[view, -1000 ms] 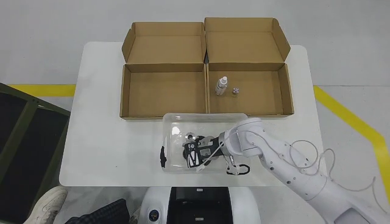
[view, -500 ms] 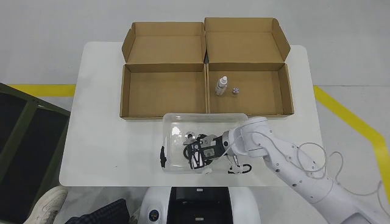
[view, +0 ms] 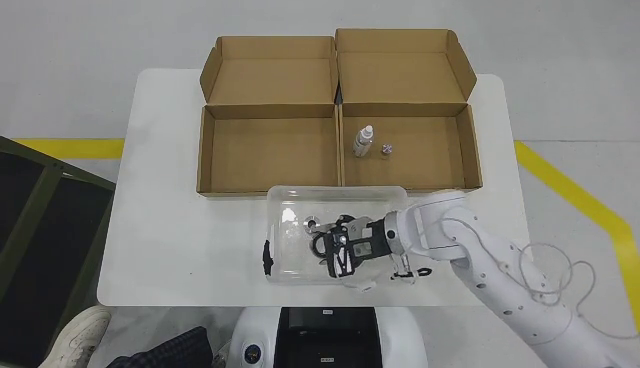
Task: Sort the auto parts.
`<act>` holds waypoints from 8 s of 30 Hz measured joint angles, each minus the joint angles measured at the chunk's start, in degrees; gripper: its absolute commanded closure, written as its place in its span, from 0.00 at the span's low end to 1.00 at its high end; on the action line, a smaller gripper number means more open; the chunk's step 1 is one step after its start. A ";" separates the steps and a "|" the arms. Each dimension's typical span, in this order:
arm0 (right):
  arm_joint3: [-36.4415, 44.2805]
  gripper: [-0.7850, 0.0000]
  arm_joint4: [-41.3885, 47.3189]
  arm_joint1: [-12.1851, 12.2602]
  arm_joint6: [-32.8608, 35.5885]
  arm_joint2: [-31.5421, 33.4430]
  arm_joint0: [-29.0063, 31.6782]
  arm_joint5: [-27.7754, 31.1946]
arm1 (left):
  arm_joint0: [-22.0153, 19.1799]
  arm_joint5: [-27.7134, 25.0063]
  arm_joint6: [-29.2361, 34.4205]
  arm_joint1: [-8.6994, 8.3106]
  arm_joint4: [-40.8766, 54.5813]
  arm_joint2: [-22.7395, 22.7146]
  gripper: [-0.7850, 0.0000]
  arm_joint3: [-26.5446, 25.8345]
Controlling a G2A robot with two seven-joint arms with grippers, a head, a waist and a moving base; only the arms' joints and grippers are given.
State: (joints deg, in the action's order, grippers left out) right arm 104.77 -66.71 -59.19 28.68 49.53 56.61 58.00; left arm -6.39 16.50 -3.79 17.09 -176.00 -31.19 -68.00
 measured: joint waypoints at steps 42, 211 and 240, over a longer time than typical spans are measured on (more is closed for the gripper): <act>10.04 1.00 19.58 7.74 -3.94 17.78 0.62 0.00 | 0.00 0.00 0.00 0.00 0.00 0.00 0.00 0.00; -5.63 0.33 -14.54 -6.02 -3.50 -4.44 1.62 -16.81 | 0.00 0.00 0.00 0.00 0.00 0.00 0.00 0.00; -12.59 1.00 -14.20 -8.12 -4.83 -7.22 -1.50 -16.13 | 0.00 0.00 0.00 0.00 0.00 0.00 0.00 0.00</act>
State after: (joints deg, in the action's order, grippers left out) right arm 92.19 -80.91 -67.31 23.85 42.31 55.11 41.87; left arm -6.39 16.50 -3.79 17.09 -176.00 -31.19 -68.00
